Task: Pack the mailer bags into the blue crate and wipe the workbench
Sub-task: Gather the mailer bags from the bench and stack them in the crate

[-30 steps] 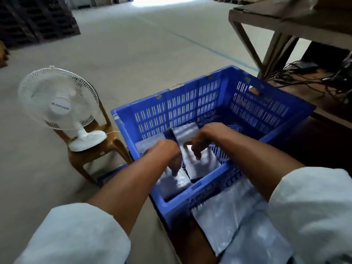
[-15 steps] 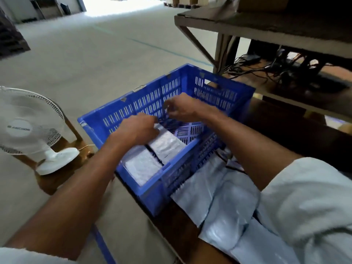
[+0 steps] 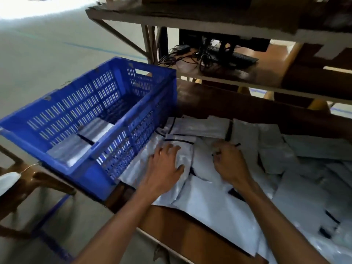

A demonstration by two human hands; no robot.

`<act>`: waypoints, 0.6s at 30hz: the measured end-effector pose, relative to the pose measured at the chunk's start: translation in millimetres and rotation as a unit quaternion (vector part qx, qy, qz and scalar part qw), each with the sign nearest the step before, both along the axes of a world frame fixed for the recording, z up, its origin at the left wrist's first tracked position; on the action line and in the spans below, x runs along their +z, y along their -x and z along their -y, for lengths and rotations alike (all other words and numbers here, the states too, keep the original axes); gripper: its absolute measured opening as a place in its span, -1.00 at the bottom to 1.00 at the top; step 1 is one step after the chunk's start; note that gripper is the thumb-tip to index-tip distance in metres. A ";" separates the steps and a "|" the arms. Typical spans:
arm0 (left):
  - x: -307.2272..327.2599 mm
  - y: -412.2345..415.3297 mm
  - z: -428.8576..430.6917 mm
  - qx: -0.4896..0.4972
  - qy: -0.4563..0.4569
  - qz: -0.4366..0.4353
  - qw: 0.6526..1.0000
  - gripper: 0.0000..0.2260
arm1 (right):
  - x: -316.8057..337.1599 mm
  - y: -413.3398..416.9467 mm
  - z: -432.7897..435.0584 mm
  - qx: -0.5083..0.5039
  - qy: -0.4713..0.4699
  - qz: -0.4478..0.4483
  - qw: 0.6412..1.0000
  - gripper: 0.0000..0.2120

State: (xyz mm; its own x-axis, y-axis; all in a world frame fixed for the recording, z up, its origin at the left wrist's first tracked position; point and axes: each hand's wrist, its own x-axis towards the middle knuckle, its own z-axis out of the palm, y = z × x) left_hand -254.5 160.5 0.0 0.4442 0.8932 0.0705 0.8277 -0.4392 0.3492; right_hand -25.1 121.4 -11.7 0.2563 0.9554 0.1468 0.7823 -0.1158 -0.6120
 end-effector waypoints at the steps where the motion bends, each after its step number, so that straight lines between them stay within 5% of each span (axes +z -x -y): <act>1: -10.7 0.0 4.7 0.015 0.009 -0.011 1.000 -0.43 | -11.7 3.3 10.5 0.002 -0.011 0.012 1.000 -0.65; 6: -39.7 -1.2 16.8 0.060 0.036 -0.070 0.995 -0.27 | -37.3 24.4 30.6 0.060 0.033 0.099 0.993 -0.58; 11: -46.0 -9.1 9.6 0.072 0.026 -0.077 0.994 -0.17 | -44.7 34.1 12.0 0.066 0.157 0.160 0.972 -0.26; 18: -42.3 -8.6 1.5 0.041 -0.007 -0.055 0.998 -0.36 | -38.5 33.1 1.5 0.066 0.098 0.203 0.972 -0.47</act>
